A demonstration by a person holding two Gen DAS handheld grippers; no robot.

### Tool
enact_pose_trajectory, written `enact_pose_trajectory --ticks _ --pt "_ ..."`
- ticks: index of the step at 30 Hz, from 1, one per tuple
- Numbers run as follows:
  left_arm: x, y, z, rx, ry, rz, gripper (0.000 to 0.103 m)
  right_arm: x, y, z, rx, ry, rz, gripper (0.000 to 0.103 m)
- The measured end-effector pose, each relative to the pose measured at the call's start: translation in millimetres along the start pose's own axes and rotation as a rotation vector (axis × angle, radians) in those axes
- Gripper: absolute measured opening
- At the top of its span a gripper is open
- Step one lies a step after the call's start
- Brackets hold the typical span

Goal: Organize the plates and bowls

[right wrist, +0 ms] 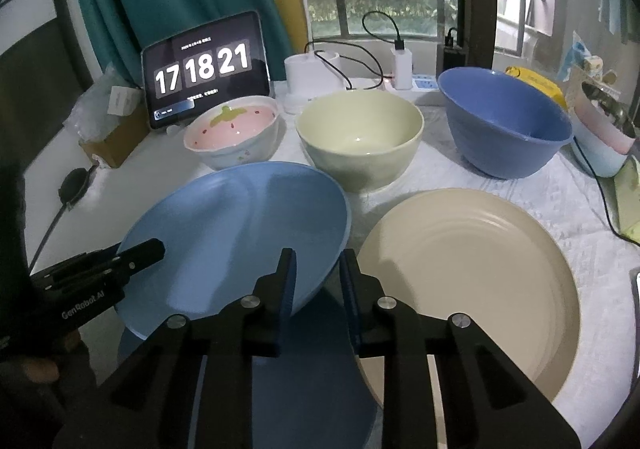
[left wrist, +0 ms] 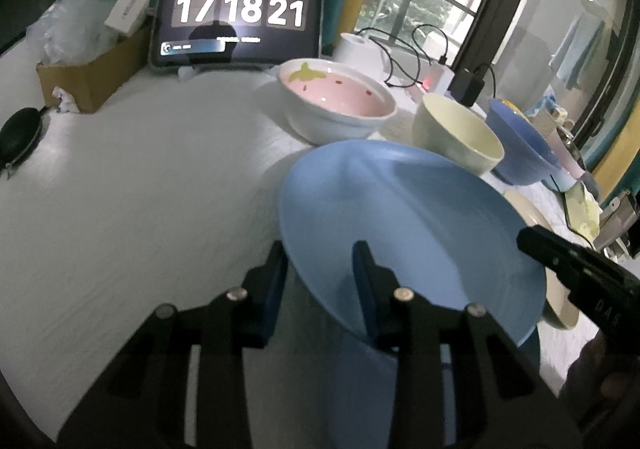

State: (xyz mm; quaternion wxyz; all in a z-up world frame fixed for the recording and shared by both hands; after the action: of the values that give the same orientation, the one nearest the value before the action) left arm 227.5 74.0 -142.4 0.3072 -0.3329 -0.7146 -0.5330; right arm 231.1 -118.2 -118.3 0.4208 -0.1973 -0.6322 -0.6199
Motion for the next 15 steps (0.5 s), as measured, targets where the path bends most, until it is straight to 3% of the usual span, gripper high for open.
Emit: enact_pose_trajectory --ticks 15 --pt "38 -21 -10 -0.031 0.025 -0.067 0.034 31 -20 7 0.011 0.007 -0.050 0.024"
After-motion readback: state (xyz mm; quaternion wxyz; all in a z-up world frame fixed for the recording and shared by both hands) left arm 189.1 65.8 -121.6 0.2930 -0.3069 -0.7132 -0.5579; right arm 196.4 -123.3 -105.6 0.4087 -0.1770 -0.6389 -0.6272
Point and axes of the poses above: each gripper's, at about its wrist camera, not at the fingertips, and x roughly against the way its jaws point, z to its left, y to its top, the point moved 2 cm from there along -x, roughly the way its jaws point, and after that the axes turned 6 degrees about z, right-handed, at the moved point
